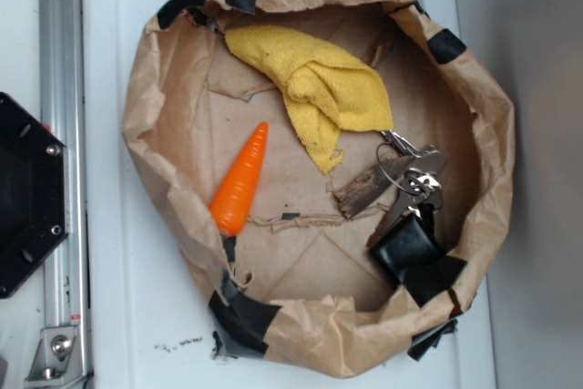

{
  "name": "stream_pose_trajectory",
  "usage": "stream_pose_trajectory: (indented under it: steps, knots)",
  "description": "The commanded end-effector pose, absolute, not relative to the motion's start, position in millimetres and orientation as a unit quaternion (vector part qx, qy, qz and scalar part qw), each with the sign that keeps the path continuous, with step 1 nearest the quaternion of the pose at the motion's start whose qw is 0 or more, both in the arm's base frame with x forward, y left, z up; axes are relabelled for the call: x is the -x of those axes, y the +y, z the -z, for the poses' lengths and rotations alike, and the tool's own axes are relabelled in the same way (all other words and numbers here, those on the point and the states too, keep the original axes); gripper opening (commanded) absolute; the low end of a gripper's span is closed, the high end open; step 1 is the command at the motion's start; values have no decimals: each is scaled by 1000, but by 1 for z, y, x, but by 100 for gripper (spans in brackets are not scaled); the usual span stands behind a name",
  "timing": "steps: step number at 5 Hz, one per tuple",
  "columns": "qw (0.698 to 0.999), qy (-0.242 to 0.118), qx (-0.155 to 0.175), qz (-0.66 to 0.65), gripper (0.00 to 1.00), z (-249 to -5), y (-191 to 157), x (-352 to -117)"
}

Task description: Grab the yellow cloth.

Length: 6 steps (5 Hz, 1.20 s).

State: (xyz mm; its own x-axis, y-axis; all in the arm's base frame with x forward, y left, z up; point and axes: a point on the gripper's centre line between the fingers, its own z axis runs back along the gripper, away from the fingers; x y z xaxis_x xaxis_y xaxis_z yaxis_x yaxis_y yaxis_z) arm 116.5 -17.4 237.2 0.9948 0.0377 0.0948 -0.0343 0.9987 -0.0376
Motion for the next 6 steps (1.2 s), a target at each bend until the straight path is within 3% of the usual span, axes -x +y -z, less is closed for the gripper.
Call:
stream_pose_trajectory:
  steps: [1, 2, 3, 5, 6]
  knots:
    - [999, -48, 18, -18, 100, -237, -17, -117]
    - [998, -44, -26, 37, 100, -227, -2, -167]
    - [991, -30, -25, 126, 100, -192, 2, -208]
    - [965, 30, -80, 248, 100, -110, 20, -254]
    - [953, 59, -77, 286, 100, -90, 34, -264]
